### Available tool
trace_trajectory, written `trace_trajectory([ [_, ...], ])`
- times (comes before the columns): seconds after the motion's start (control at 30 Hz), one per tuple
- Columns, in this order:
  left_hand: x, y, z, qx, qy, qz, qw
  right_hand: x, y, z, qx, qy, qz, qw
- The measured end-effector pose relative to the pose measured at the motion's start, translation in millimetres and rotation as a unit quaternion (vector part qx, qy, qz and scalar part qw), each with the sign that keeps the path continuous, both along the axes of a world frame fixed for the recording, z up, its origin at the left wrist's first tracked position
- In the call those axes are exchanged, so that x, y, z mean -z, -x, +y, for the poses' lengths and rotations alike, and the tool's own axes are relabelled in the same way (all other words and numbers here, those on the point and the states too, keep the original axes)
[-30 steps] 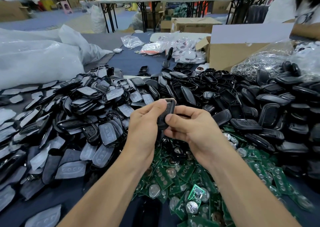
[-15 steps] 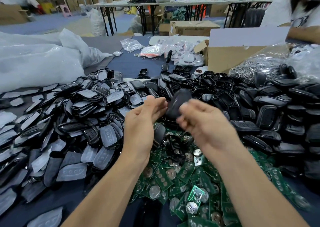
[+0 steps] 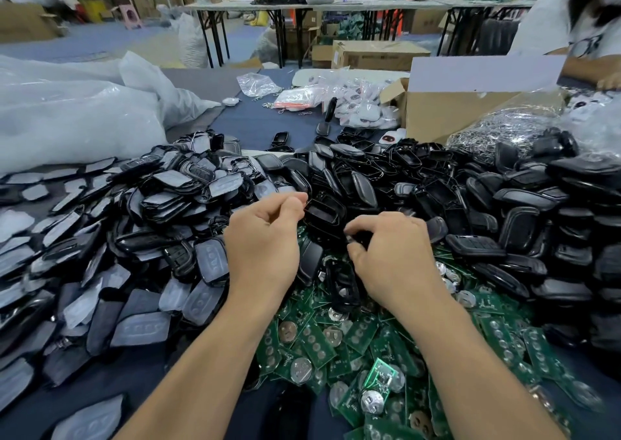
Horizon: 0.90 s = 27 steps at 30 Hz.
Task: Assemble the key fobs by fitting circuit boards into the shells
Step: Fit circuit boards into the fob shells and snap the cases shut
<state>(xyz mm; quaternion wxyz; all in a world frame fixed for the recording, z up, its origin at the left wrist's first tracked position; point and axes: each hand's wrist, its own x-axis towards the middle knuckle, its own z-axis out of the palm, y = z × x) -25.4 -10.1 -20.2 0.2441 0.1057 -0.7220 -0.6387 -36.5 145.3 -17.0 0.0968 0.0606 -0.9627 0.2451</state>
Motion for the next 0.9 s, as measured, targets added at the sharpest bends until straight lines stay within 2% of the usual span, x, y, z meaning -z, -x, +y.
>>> trace_trajectory([
  [0.13, 3, -3, 1, -0.005, 0.121, -0.011, 0.993, -1, 0, 6, 0.031, 0.09, 0.011, 0.995],
  [0.27, 2, -8, 6, 0.007, 0.167, -0.017, 0.986, -3, -2, 10, 0.025, 0.138, 0.028, 0.99],
  [0.33, 0, -10, 6, 0.013, 0.173, -0.023, 0.985, -5, -2, 10, 0.028, 0.252, 0.05, 0.966],
  [0.37, -1, -11, 6, 0.024, 0.176, -0.022, 0.984, -8, -2, 9, 0.03, 0.353, 0.039, 0.934],
  [0.43, -3, -14, 7, 0.065, 0.215, 0.0, 0.974, -15, -3, 8, 0.033, 0.556, -0.017, 0.83],
  [0.47, -4, -16, 8, 0.089, 0.24, 0.017, 0.967, -17, -3, 7, 0.033, 0.619, -0.047, 0.784],
  [0.5, -4, -18, 10, 0.108, 0.256, 0.029, 0.96, -19, -4, 7, 0.032, 0.652, -0.074, 0.754],
  [0.57, -4, -19, 12, 0.126, 0.267, 0.034, 0.955, -21, -4, 6, 0.029, 0.682, -0.115, 0.722],
  [0.7, -5, -18, 9, 0.157, 0.271, 0.054, 0.948, -20, -4, 3, 0.027, 0.714, -0.157, 0.682],
  [0.8, -5, -19, 7, 0.181, 0.314, 0.058, 0.93, -19, -2, 4, 0.008, 0.739, -0.188, 0.647],
  [0.83, -5, -20, 6, 0.178, 0.327, 0.056, 0.927, -19, -2, 5, 0.004, 0.738, -0.192, 0.647],
  [0.9, -5, -20, 7, 0.168, 0.331, 0.049, 0.927, -18, -1, 6, 0.007, 0.716, -0.181, 0.674],
])
